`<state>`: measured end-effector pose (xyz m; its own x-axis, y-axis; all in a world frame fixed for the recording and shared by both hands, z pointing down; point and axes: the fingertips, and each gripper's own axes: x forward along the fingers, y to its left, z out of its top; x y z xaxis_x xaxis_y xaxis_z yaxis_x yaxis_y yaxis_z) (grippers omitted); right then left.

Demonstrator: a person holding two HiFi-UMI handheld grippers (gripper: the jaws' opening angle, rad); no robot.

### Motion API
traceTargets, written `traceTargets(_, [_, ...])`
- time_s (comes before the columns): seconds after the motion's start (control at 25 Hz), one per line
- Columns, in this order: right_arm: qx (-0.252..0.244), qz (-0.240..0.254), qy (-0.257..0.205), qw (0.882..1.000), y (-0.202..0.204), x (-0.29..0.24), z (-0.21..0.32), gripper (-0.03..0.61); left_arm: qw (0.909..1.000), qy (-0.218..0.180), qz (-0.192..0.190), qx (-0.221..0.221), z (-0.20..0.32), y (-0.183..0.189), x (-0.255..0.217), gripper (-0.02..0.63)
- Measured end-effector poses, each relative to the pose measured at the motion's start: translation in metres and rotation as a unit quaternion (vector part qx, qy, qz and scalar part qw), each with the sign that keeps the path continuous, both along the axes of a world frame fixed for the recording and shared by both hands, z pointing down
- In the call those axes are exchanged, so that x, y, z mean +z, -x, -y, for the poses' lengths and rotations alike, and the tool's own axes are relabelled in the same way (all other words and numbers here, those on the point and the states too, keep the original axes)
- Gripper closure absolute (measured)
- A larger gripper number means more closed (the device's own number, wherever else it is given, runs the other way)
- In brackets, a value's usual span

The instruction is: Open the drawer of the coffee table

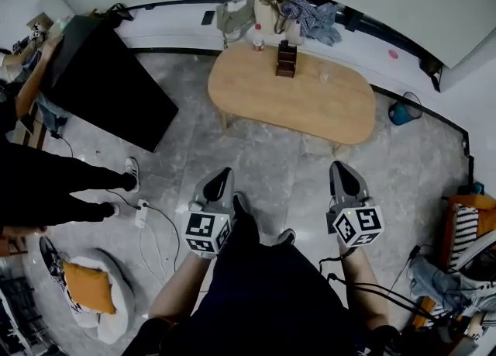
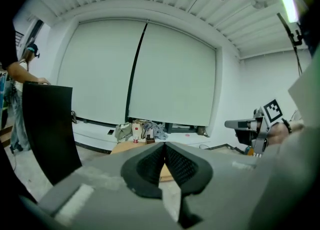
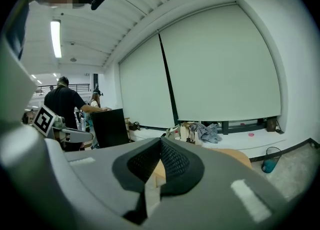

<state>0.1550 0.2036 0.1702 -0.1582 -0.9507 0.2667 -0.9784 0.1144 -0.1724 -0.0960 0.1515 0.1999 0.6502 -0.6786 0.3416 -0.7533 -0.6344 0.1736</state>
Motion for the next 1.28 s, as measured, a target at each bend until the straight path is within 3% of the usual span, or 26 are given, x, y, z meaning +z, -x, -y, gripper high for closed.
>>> traceTargets(0.16, [0.035,-0.003,0.004,0.999,-0.009,0.002,0.05,0.577,0.9996,-0.002,-0.001,0.028,0.054,0.011,-0.002,0.612])
traceTargets(0.4, [0.078,-0.014,0.014,0.997,-0.014,0.0,0.105,0.577,0.9992,0.032,0.015,0.017,0.133,0.052,0.031,0.611])
traceTargets(0.72, [0.081,-0.048,0.039,0.995,-0.016,0.009,0.141,0.577,0.9983,0.042,0.033,0.024,0.186,0.071,0.072,0.612])
traceTargets(0.96, [0.035,-0.046,0.059,0.997,0.0,0.048,0.177,0.577,0.9966,0.034,0.061,0.043,0.206,0.076,0.097,0.612])
traceTargets(1.28, [-0.038,-0.007,0.105,0.994,0.016,0.182,0.215,0.577,0.9927,0.01,0.107,0.056,0.237,0.057,0.148,0.611])
